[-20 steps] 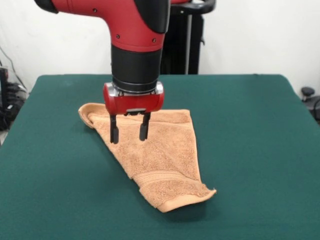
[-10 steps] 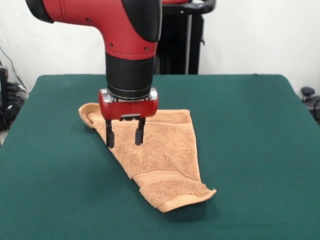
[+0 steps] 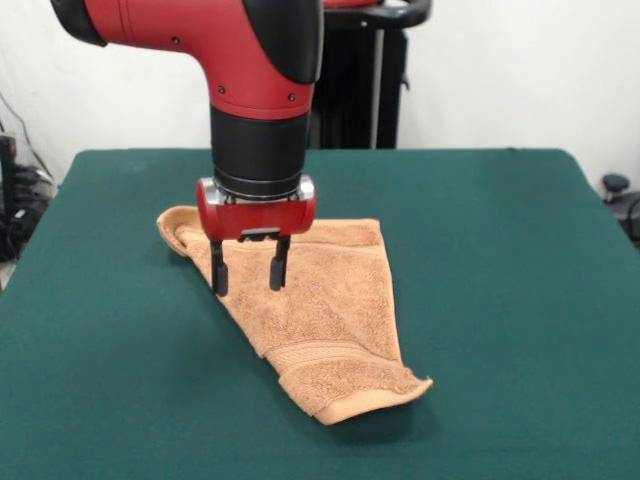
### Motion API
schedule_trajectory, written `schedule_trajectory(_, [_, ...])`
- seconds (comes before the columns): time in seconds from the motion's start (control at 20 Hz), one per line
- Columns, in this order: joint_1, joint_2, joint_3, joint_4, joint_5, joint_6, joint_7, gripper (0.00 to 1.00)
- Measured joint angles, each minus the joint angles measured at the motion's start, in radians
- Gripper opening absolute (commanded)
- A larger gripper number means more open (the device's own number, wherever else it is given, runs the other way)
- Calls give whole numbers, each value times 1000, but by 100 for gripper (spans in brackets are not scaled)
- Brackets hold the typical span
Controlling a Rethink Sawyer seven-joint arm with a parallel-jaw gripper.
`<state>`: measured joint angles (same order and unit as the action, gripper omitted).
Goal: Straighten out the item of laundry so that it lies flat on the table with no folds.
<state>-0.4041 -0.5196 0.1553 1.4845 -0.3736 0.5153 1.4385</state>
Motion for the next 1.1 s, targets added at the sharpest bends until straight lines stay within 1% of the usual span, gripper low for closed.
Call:
schedule_trajectory(0.45, [-30, -17, 3, 14, 0, -15, 0, 100])
schedule_trajectory(1.1, [-34, -74, 3, 61, 0, -19, 0, 100])
